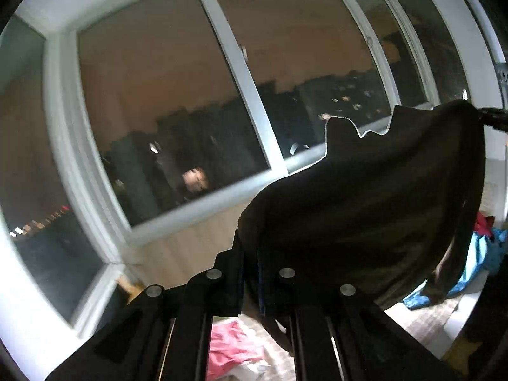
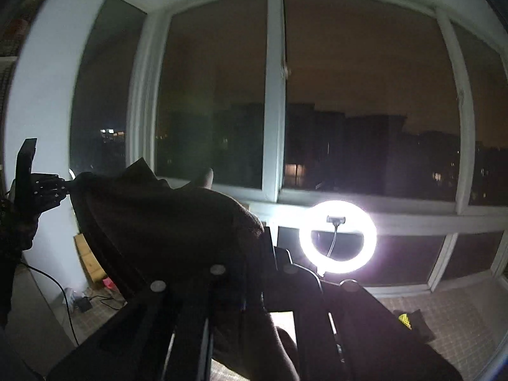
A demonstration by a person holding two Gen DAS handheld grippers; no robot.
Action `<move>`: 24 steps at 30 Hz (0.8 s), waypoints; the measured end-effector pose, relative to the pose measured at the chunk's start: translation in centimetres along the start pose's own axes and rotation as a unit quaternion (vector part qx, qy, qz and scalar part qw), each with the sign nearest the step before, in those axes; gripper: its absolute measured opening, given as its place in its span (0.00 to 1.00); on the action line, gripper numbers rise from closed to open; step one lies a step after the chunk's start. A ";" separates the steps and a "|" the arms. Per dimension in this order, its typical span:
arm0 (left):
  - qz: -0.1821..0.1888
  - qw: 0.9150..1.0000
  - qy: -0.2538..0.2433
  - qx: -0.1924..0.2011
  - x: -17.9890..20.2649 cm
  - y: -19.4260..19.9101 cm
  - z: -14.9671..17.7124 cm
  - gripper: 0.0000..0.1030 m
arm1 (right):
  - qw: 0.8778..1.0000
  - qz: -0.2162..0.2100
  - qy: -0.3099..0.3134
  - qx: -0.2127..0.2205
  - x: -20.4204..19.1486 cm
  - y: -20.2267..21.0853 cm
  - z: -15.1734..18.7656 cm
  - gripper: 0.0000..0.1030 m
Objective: Fold clothes
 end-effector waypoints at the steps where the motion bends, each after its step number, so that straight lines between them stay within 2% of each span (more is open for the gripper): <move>1: -0.008 1.000 0.005 0.005 0.3 1.6 0.1 0.06 | 1.000 -0.001 0.001 0.005 -0.2 1.4 0.1 0.06; 6: -0.021 1.000 0.007 0.007 1.4 8.3 0.7 0.06 | 1.000 0.005 0.012 0.013 -1.7 7.1 0.4 0.06; 8: -0.027 1.000 0.001 0.005 1.6 9.2 0.8 0.06 | 1.000 0.012 0.016 0.016 -2.1 8.0 0.5 0.06; 12: -0.024 1.000 0.003 -0.007 1.5 8.3 1.0 0.06 | 1.000 0.019 0.019 0.007 -2.1 6.6 0.9 0.06; 14: -0.020 1.000 0.002 -0.017 1.5 6.5 1.0 0.06 | 1.000 0.020 0.017 -0.004 -1.8 5.3 1.2 0.06; 17: -0.012 0.999 -0.001 -0.039 1.8 3.1 1.3 0.06 | 0.999 0.029 0.013 -0.029 -1.0 0.4 1.8 0.06; 21: 0.011 0.997 0.000 -0.080 0.4 -6.7 2.2 0.06 | 0.996 0.034 -0.003 -0.076 1.1 -9.3 2.8 0.06; 24: 0.017 0.994 -0.010 -0.107 -0.2 -15.2 2.7 0.06 | 0.991 0.051 -0.007 -0.122 2.7 -18.4 3.9 0.06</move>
Point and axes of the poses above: each gripper's, at about its wrist camera, not at the fingertips, and y roughly against the way its jaws point, x to its right, z to its underside, the point moved 2 cm from there along -y, roughly the way its jaws point, and after that the axes turned 9 degrees about -x, right-handed, at the moved point
